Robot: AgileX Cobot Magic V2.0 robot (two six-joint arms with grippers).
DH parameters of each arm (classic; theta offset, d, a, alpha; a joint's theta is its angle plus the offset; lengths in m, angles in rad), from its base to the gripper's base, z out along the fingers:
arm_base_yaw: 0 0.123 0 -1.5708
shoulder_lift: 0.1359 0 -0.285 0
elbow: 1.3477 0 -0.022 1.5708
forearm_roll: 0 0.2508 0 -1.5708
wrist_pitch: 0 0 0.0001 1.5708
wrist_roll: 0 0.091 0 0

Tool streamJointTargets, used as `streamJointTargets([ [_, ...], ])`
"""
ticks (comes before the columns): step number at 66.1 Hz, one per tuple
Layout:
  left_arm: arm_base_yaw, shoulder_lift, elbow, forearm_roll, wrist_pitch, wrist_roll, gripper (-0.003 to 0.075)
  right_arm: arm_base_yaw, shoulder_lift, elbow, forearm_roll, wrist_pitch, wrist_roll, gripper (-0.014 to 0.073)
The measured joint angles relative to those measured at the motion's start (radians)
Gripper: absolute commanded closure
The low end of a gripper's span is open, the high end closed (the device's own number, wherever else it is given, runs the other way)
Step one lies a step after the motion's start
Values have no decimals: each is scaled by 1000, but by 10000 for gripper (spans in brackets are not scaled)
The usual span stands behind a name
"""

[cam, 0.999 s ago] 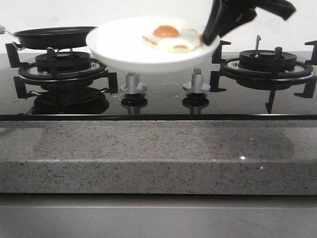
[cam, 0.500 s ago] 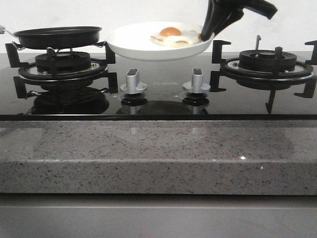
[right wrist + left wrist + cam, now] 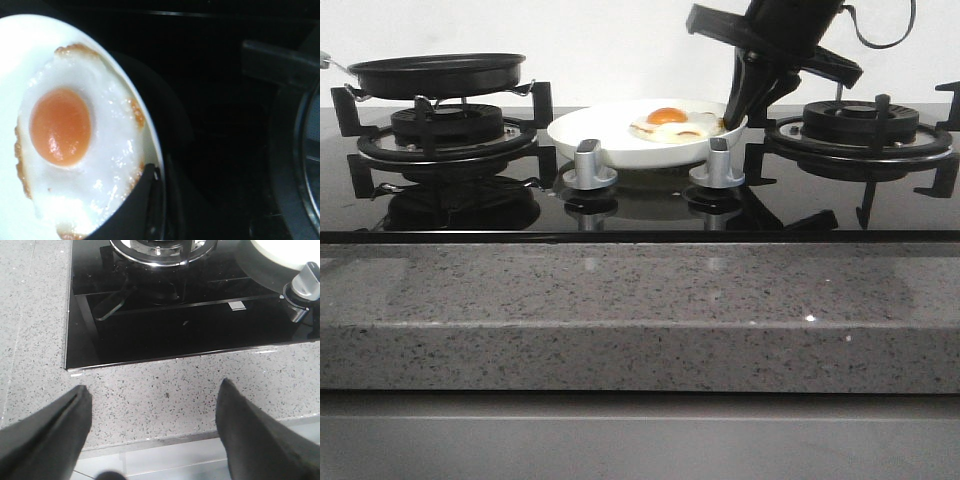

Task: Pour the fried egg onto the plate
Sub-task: 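Lower the plate with the egg onto the stove center with the right gripper, then open the right gripper and lift it away from the plate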

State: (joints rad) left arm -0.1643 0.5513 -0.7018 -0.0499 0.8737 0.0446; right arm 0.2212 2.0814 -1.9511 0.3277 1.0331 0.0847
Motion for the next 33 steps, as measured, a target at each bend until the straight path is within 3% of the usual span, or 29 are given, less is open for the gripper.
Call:
streamJointTargets([
  [9, 0, 0, 0, 0, 0, 0, 206, 0, 0, -4, 0, 0, -1, 291],
  [33, 0, 0, 0, 0, 0, 0, 206, 0, -69, -17, 22, 87, 4, 286],
])
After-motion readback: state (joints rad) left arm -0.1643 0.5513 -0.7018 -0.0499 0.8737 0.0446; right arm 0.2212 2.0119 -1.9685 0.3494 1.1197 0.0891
